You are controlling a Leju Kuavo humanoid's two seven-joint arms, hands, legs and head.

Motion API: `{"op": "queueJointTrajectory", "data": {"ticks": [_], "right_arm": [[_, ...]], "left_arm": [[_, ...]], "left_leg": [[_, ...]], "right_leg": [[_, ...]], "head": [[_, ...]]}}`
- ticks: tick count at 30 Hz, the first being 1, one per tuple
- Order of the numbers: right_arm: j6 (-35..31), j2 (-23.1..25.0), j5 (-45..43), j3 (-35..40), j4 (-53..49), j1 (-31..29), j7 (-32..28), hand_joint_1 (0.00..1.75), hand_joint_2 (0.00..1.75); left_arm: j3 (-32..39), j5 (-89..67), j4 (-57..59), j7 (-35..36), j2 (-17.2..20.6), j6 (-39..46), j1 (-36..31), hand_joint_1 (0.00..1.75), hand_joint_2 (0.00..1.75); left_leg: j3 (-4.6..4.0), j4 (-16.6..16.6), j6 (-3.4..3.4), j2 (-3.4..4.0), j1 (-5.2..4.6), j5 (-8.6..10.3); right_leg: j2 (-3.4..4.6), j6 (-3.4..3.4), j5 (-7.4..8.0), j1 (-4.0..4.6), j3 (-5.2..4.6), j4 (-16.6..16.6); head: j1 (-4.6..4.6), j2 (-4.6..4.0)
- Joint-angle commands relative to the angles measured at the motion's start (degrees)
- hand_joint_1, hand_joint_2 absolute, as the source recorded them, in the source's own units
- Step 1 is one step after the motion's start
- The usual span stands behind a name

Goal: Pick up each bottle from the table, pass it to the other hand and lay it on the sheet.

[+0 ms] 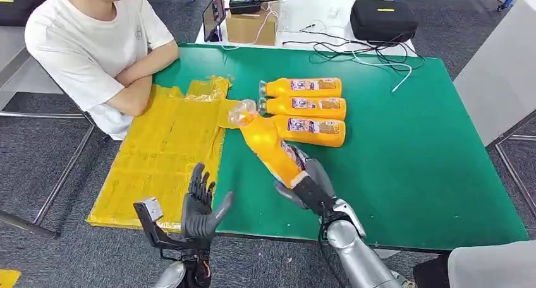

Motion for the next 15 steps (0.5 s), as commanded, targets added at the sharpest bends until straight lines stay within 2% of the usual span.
{"op": "queueJointTrajectory", "data": {"ticks": [1,10,15], "right_arm": [[-0.2,0.3,2.9,8.5,-1.4,0.3,-1.8,1.75,1.75],[-1.1,1.2,8.4,17.4,5.6,-1.2,-3.7,1.75,1.75],[-1.5,0.9,10.2,18.8,5.6,-1.7,-3.9,1.75,1.75]], "left_arm": [[-6.2,-1.2,0.8,0.0,4.0,-3.2,-1.1,0.0,1.75],[-4.7,-2.9,-0.3,-0.7,3.3,-2.0,-1.1,0.0,1.75],[-4.7,-2.9,-0.4,-0.6,3.3,-2.1,-1.0,0.0,1.75]], "left_leg": [[0.11,0.0,-0.13,0.13,0.08,-0.05],[0.13,0.0,-0.12,0.13,0.1,-0.04],[0.02,0.0,-0.07,0.07,0.05,-0.01]], "right_leg": [[0.09,-0.16,-0.02,0.09,0.07,0.0],[0.09,-0.14,-0.01,0.11,0.09,-0.1],[0.05,-0.08,0.0,0.05,0.0,0.0]], "head": [[0.0,0.0],[0.0,0.02],[0.0,0.0]]}}
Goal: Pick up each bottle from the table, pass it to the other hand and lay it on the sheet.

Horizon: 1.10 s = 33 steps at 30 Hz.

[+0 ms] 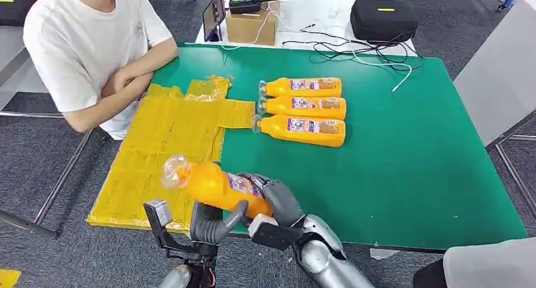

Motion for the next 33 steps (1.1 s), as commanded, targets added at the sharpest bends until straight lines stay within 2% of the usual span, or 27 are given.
{"op": "queueJointTrajectory", "data": {"ticks": [1,7,8,9,10,17,21,26,30,32,33], "right_arm": [[-0.8,-0.5,2.2,6.6,5.6,-3.2,-0.4,1.75,1.75],[-3.0,-0.4,4.4,9.7,3.5,-2.4,-2.0,1.75,1.75],[-3.2,-0.4,4.3,9.9,3.1,-2.2,-2.3,1.75,1.75],[-3.3,-0.4,3.3,10.0,2.4,-1.8,-3.2,1.45,1.75],[-3.1,-0.4,2.3,10.1,1.8,-1.5,-4.1,0.02,1.75],[-2.8,-0.3,1.3,9.8,1.5,-1.2,-4.5,0.0,1.75],[-3.5,0.4,-3.0,6.1,-2.0,0.4,-7.9,0.0,1.75],[-0.7,0.5,-7.6,0.2,-10.0,3.7,-7.7,0.0,1.75],[-1.3,0.2,-7.5,-2.7,-12.7,7.2,-8.0,0.0,1.75],[-3.3,0.6,-7.9,-5.5,-16.1,11.2,-9.1,0.0,1.75],[-4.9,0.6,-8.5,-6.9,-19.3,13.9,-9.9,0.0,1.75]], "left_arm": [[-0.9,-0.4,0.4,0.1,1.8,0.3,-0.9,0.0,1.75],[-0.6,2.5,0.0,2.6,1.9,-2.6,-0.6,0.0,1.75],[-0.5,3.2,0.0,2.8,2.0,-3.6,-0.5,1.52,1.75],[-0.1,6.2,-0.2,4.0,1.9,-7.4,-0.2,1.75,1.75],[0.2,6.6,-0.6,3.5,1.9,-9.0,0.0,1.75,1.75],[0.3,6.9,-1.0,3.1,1.9,-10.1,0.3,1.75,1.75],[-0.5,9.2,-4.0,1.6,2.5,-19.1,1.4,1.75,1.75],[0.7,12.9,-7.3,-0.8,2.7,-27.3,3.5,1.75,1.75],[1.8,13.1,-7.4,-0.7,3.0,-28.6,4.2,1.75,1.75],[2.7,10.7,-7.3,-0.2,3.0,-25.6,4.8,1.75,1.75],[3.2,6.1,-7.3,-0.2,3.1,-19.6,4.9,1.75,1.75]], "left_leg": [[0.11,0.0,-0.11,0.12,0.07,-0.05],[0.1,0.0,-0.13,0.08,0.08,-0.03],[0.07,0.0,-0.1,0.07,0.04,-0.03],[0.06,0.0,-0.09,0.06,0.05,-0.03],[0.09,0.0,-0.12,0.06,0.06,-0.04],[0.05,0.0,-0.09,0.06,0.07,-0.04],[-0.02,0.0,-0.06,0.06,0.03,-0.02],[-0.05,0.1,-0.09,0.0,0.05,-0.05],[-0.03,0.0,-0.06,-0.03,0.02,-0.02],[-0.01,0.0,-0.09,-0.14,0.07,-0.03],[0.0,0.0,-0.07,-0.12,0.03,-0.02]], "right_leg": [[0.08,-0.14,0.0,0.08,0.1,0.0],[0.05,-0.16,-0.01,0.09,0.09,0.0],[0.05,-0.13,0.0,0.05,0.05,0.0],[0.04,-0.11,-0.01,0.06,0.05,0.0],[0.03,-0.14,-0.03,0.07,0.08,0.0],[0.0,-0.12,-0.03,0.07,0.04,0.0],[0.02,-0.08,-0.02,0.03,-0.05,0.0],[-0.05,-0.12,-0.06,0.05,-0.07,0.0],[-0.08,-0.08,-0.04,0.03,-0.06,0.0],[-0.19,-0.13,-0.08,0.08,0.02,0.0],[-0.15,-0.1,-0.07,0.04,0.0,0.0]], "head": [[0.0,0.02],[0.0,0.0],[0.0,0.0],[0.0,0.0],[0.0,0.0],[-0.02,0.0],[0.0,0.02],[0.0,0.02],[-0.02,0.0],[0.0,0.0],[0.0,0.0]]}}
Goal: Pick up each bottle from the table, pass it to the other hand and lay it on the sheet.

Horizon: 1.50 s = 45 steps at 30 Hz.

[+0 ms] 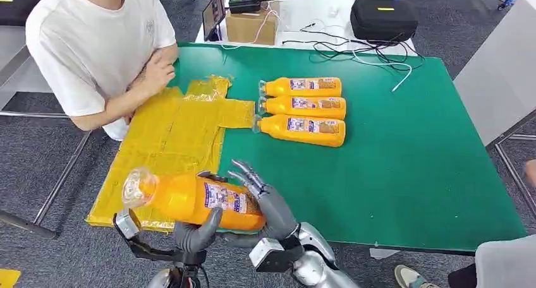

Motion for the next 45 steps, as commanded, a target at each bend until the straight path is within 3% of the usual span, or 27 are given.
{"op": "queueJointTrajectory", "data": {"ticks": [1,3,5,6,7,10,13,24,26,29,31,32,34,38,43,44,45], "right_arm": [[-4.0,-0.2,-1.1,-9.2,-11.9,11.1,-1.8,0.0,1.75],[-4.8,-0.4,-0.9,-9.7,-13.9,12.3,-2.0,0.0,1.75],[-7.6,-0.8,-1.0,-10.7,-17.4,14.6,-2.8,0.0,1.75],[-8.5,-0.8,-1.2,-11.2,-17.9,14.9,-3.0,0.0,1.75],[-8.6,-0.6,-1.8,-11.4,-17.6,14.6,-2.8,0.0,0.0],[-8.5,-0.5,-1.4,-10.4,-14.9,12.3,-3.9,0.0,0.0],[-9.1,-0.2,-2.7,-9.3,-13.4,10.5,-4.2,0.0,0.0],[-9.3,-0.1,-2.8,-9.0,-13.1,10.3,-4.2,0.0,0.0],[-9.9,-0.7,-3.9,-8.1,-13.5,10.5,-4.2,0.0,0.0],[-10.5,-1.0,-5.6,-7.4,-13.0,10.7,-4.2,0.0,0.0],[-10.8,-1.1,-6.8,-7.0,-12.9,10.7,-4.2,0.0,0.0],[-11.9,-0.5,-6.9,-7.3,-12.8,11.0,-4.2,0.0,0.0],[-12.5,-0.4,-7.7,-7.2,-13.0,11.0,-4.2,0.0,0.0],[-13.2,0.2,-8.3,-8.5,-12.7,11.4,-4.2,0.0,0.0],[-12.6,0.6,-8.7,-10.1,-11.9,11.0,-4.2,0.0,0.0],[-12.5,0.6,-8.6,-10.1,-11.9,11.0,-4.2,0.0,0.0],[-12.2,0.9,-8.4,-10.2,-11.7,10.8,-4.2,0.0,0.0]], "left_arm": [[0.3,-7.8,-1.3,0.7,1.2,9.2,1.0,1.75,1.75],[1.0,-11.8,0.0,0.4,1.2,14.1,0.4,1.75,1.75],[2.2,-30.2,5.4,-3.5,0.5,35.1,-3.4,1.75,1.75],[4.4,-34.8,9.9,-5.2,-0.3,41.2,-5.9,1.75,1.75],[6.8,-39.5,13.4,-7.6,-1.1,46.8,-7.6,1.75,1.75],[13.8,-50.4,19.6,-9.1,-2.0,53.3,-11.3,1.75,1.75],[32.7,-79.8,22.1,-9.1,-6.7,53.3,-14.1,1.75,1.75],[32.7,-79.2,22.8,-9.1,-6.0,53.3,-14.7,1.75,1.75],[40.8,-96.1,22.9,-9.1,-8.2,53.3,-16.1,1.75,1.75],[47.7,-110.6,31.0,-9.1,-6.1,53.3,-20.4,1.75,1.75],[48.6,-113.3,39.8,-8.2,-3.8,53.3,-23.7,1.75,1.75],[48.3,-103.3,53.2,-9.1,-1.9,52.8,-27.9,1.75,1.75],[45.9,-110.3,50.1,-6.2,-0.9,53.3,-26.1,1.75,1.75],[42.4,-108.1,62.1,-0.4,1.3,53.3,-29.7,1.75,1.75],[36.0,-113.7,66.2,10.9,3.0,51.8,-30.5,1.75,1.75],[35.7,-114.0,66.3,11.2,3.2,51.5,-30.4,1.75,0.0],[34.1,-115.3,66.6,13.5,3.6,50.8,-30.1,1.71,0.0]], "left_leg": [[0.09,0.0,-0.1,-0.16,0.08,-0.04],[0.04,0.0,-0.06,-0.16,0.0,0.0],[0.02,0.0,-0.08,-0.2,0.04,-0.01],[-0.01,0.0,-0.07,-0.2,0.02,0.0],[0.04,0.0,-0.11,-0.26,0.08,0.0],[0.1,-0.1,-0.12,-0.24,0.07,0.08],[0.08,0.0,-0.13,0.04,0.1,0.05],[0.03,0.0,-0.09,-0.06,0.06,0.08],[0.05,0.0,-0.12,0.03,0.1,0.04],[0.04,0.0,-0.13,0.03,0.1,0.09],[0.1,0.0,-0.17,-0.02,0.12,0.11],[0.16,-0.1,-0.16,0.02,0.09,0.12],[0.19,-0.2,-0.16,-0.01,0.04,0.17],[0.21,-0.1,-0.23,-0.06,0.14,0.1],[0.27,-0.1,-0.18,0.04,0.09,0.09],[0.33,-0.1,-0.21,0.08,0.11,0.11],[0.37,-0.1,-0.18,0.11,0.04,0.09]], "right_leg": [[-0.19,-0.12,-0.07,0.09,0.18,0.0],[-0.18,-0.07,-0.06,0.01,0.1,0.0],[-0.2,-0.11,-0.07,0.04,0.12,0.0],[-0.2,-0.09,-0.05,0.02,0.09,0.0],[-0.28,-0.15,-0.07,0.09,0.16,0.0],[-0.29,-0.16,0.01,0.08,0.19,-0.1],[0.0,-0.16,0.08,0.11,0.1,-0.1],[-0.06,-0.06,0.0,0.05,0.08,0.0],[0.0,-0.11,0.01,0.11,0.12,0.0],[-0.01,-0.11,0.04,0.09,0.09,0.0],[-0.04,-0.16,0.04,0.12,0.16,0.0],[0.01,-0.15,0.06,0.08,0.18,-0.1],[-0.07,-0.14,0.07,0.04,0.21,-0.1],[-0.16,-0.24,-0.01,0.16,0.26,-0.1],[0.01,-0.15,0.02,0.09,0.31,0.0],[0.05,-0.2,0.05,0.11,0.39,-0.1],[0.1,-0.14,0.06,0.04,0.37,0.0]], "head": [[0.02,0.02],[-0.02,0.0],[0.02,0.02],[-0.02,0.0],[0.02,0.02],[0.0,0.0],[0.0,0.0],[0.0,0.0],[0.0,0.02],[0.02,0.0],[0.02,0.0],[0.02,0.0],[0.0,0.0],[0.02,0.0],[0.02,0.0],[0.0,0.02],[0.0,0.0]]}}
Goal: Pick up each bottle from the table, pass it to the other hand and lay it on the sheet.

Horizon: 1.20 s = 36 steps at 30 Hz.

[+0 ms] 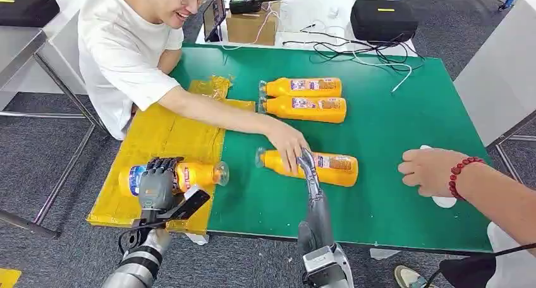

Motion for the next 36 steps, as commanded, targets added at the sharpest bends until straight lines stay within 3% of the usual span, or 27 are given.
{"op": "queueJointTrajectory", "data": {"ticks": [1,2,3,4,6,10,12,13,14,16,19,22,23,28,29,31,33,34,36], "right_arm": [[0.6,0.8,0.1,-2.0,2.8,-1.4,0.0,0.0,0.0],[0.6,1.1,0.2,-2.2,2.9,-1.5,0.0,0.0,0.0],[0.8,1.3,0.2,-2.3,3.2,-1.7,0.0,0.0,0.0],[0.8,1.3,0.2,-2.3,3.2,-1.7,0.0,0.0,0.0],[1.7,1.8,0.6,-3.2,3.7,-2.0,0.0,0.0,0.0],[1.7,1.8,0.6,-3.2,3.7,-2.0,0.0,0.0,0.0],[3.4,2.3,0.9,-4.0,4.5,-2.3,0.0,0.0,0.0],[3.8,2.5,1.1,-4.3,5.0,-2.5,0.0,0.0,0.0],[4.1,2.5,1.1,-4.3,5.4,-2.8,0.0,0.0,0.0],[4.1,2.5,1.1,-4.3,5.5,-2.9,0.0,0.0,0.0],[4.1,2.5,1.1,-4.3,5.5,-2.9,0.0,0.0,0.0],[3.6,2.2,1.2,-4.2,5.9,-3.3,0.0,0.0,0.0],[3.4,2.1,1.2,-4.2,5.8,-3.3,0.0,0.0,0.0],[2.4,1.3,1.4,-4.7,5.4,-2.5,0.0,0.0,0.0],[2.2,1.0,1.5,-4.6,5.0,-2.3,0.0,0.0,0.0],[2.2,1.0,1.5,-4.6,4.8,-2.1,0.0,0.0,0.0],[1.9,0.9,1.7,-4.6,4.6,-1.9,0.0,0.0,0.0],[1.6,0.7,1.8,-4.4,4.4,-1.9,0.0,0.0,0.0],[0.9,0.7,2.1,-4.6,4.4,-1.6,0.0,0.0,0.0]], "left_arm": [[-7.6,-4.8,17.6,13.4,5.0,-4.9,-3.1,0.77,0.0],[-7.9,-4.7,17.9,15.3,5.0,-7.2,-3.2,0.1,0.0],[-8.5,-4.9,18.2,16.0,4.9,-9.7,-3.4,0.0,0.0],[-8.5,-4.9,18.2,16.0,4.9,-9.7,-3.4,0.0,0.0],[-9.2,-4.1,17.9,19.1,4.9,-20.0,-4.2,0.0,0.0],[-9.2,-4.1,17.9,19.1,4.9,-20.0,-4.2,0.0,0.0],[-8.4,-0.2,16.9,19.0,5.0,-31.3,-4.3,0.0,0.0],[-8.9,0.8,16.4,19.0,5.3,-34.4,-4.2,0.0,0.0],[-9.4,2.0,16.1,18.4,5.7,-37.4,-4.0,0.0,0.0],[-9.6,2.3,15.9,18.0,5.8,-38.0,-3.9,0.0,0.0],[-9.6,2.3,15.9,18.0,5.8,-38.0,-3.9,0.0,0.0],[-11.1,5.2,14.5,15.3,5.5,-39.8,-3.9,0.0,0.0],[-11.5,6.1,13.9,14.2,5.4,-39.9,-3.8,0.0,0.0],[-12.5,19.1,5.4,5.8,2.9,-39.7,-2.8,0.0,0.0],[-13.0,21.7,2.4,3.4,2.3,-39.2,-2.1,0.0,0.0],[-14.1,22.6,0.8,4.3,2.1,-39.5,-1.7,0.0,0.0],[-16.3,27.4,-4.0,2.3,1.9,-36.8,0.0,0.0,0.0],[-18.2,29.9,-6.8,0.3,1.8,-33.8,0.7,0.0,1.75],[-20.4,37.6,-12.0,2.7,0.9,-29.5,1.2,0.0,1.75]], "left_leg": [[0.24,-0.1,-0.11,0.18,0.02,0.0],[0.33,-0.1,-0.12,0.19,0.01,-0.01],[0.33,-0.1,-0.18,0.28,0.05,0.01],[0.42,-0.1,-0.14,0.22,0.0,-0.03],[0.49,-0.1,-0.17,0.31,0.03,0.01],[0.89,-0.3,-0.2,0.02,0.03,0.08],[0.96,-0.2,-0.24,-0.35,0.03,0.1],[1.29,-0.1,-0.43,-0.58,0.03,-0.32],[0.97,-0.2,-0.45,-0.43,0.08,-0.08],[1.56,0.1,-0.26,-0.8,0.0,-0.46],[0.9,0.4,-0.38,-1.18,0.03,-0.17],[1.36,0.1,-0.18,-1.65,0.02,0.16],[0.86,0.1,-0.23,-1.43,0.02,0.29],[1.39,0.0,-0.18,-1.68,0.0,0.18],[1.01,-0.1,-0.21,-1.48,0.04,0.31],[1.4,-0.1,-0.19,-1.57,0.0,0.14],[1.25,-0.1,-0.22,-1.27,0.02,0.17],[1.43,-0.1,-0.21,-1.23,-0.02,0.08],[1.35,-0.1,-0.23,-1.12,-0.01,0.07]], "right_leg": [[0.15,-0.13,0.06,0.03,0.17,-0.1],[0.17,-0.14,0.04,0.02,0.25,0.0],[0.25,-0.22,0.08,0.07,0.23,0.0],[0.18,-0.15,0.02,0.02,0.33,0.0],[0.24,-0.19,0.09,0.06,0.37,-0.1],[0.05,-0.27,0.02,0.06,0.84,-0.1],[-0.26,-0.36,-0.16,0.05,0.54,0.0],[-0.48,-0.43,-0.58,0.05,0.84,0.1],[-0.32,-0.41,-0.33,0.1,0.48,0.0],[-0.69,-0.28,-0.84,0.02,1.2,0.3],[-1.12,-0.38,-0.76,0.05,0.68,0.6],[-1.56,-0.45,-0.72,0.04,1.24,0.3],[-1.36,-0.53,-0.49,0.04,0.66,0.4],[-1.58,-0.27,-0.54,0.02,1.25,0.2],[-1.39,-0.32,-0.35,0.05,0.83,0.1],[-1.53,-0.27,-0.55,0.02,1.17,0.1],[-1.27,-0.29,-0.44,0.05,0.98,0.0],[-1.19,-0.26,-0.52,0.01,1.23,0.0],[-1.12,-0.26,-0.49,0.02,1.56,0.0]], "head": [[0.02,-0.02],[0.02,-0.02],[0.0,-0.02],[0.0,-0.02],[0.0,-0.02],[0.0,-0.02],[0.02,-0.02],[0.0,-0.02],[-0.02,-0.02],[-0.02,-0.02],[-0.02,0.0],[-0.02,-0.02],[0.0,0.0],[-0.02,-0.02],[0.0,0.0],[0.02,-0.02],[0.0,-0.02],[0.02,-0.02],[0.02,-0.02]]}}
